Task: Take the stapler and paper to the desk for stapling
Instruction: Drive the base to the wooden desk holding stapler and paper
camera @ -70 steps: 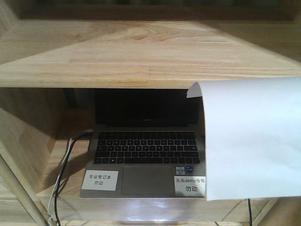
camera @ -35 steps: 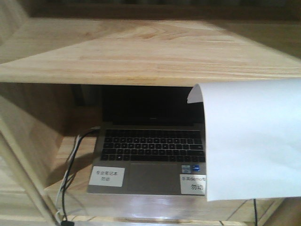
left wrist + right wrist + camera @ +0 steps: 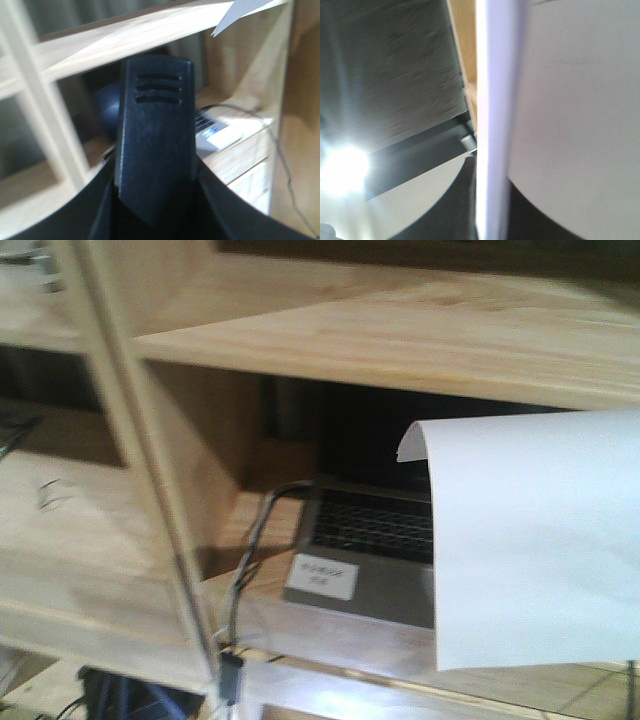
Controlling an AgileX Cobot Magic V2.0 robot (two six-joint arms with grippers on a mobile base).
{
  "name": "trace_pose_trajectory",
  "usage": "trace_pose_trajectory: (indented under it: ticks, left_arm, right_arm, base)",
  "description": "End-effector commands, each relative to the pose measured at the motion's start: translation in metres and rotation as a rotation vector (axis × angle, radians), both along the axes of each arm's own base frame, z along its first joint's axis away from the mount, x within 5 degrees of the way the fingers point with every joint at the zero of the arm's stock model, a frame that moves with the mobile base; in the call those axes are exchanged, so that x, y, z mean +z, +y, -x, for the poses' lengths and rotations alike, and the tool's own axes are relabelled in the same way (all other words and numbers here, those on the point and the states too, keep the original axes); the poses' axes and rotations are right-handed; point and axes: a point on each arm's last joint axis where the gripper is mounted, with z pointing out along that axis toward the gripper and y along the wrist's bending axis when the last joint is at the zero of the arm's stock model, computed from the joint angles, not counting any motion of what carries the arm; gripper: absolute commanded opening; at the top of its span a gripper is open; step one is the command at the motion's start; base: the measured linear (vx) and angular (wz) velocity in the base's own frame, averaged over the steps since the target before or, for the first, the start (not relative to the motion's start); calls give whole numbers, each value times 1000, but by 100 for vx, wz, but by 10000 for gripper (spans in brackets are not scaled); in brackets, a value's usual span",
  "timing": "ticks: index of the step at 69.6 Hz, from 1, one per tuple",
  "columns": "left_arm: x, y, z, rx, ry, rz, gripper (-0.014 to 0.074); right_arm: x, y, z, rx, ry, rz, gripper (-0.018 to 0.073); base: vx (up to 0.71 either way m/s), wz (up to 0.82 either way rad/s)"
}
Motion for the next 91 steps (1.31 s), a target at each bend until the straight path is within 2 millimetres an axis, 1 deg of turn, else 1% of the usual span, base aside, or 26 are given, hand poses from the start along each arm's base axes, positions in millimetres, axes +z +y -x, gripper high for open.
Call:
trace_pose_trajectory:
  ticks: [1,91]
  left_arm:
    - [17,-1,-2,5,-84,91,-6]
    - [17,-1,-2,5,-84,91,-6]
  right_arm:
    - [8,0,3,1,-47,-6,-6]
    - [9,0,4,7,-62,-7,-6]
  base:
    - [-12,48]
    - [-13,45]
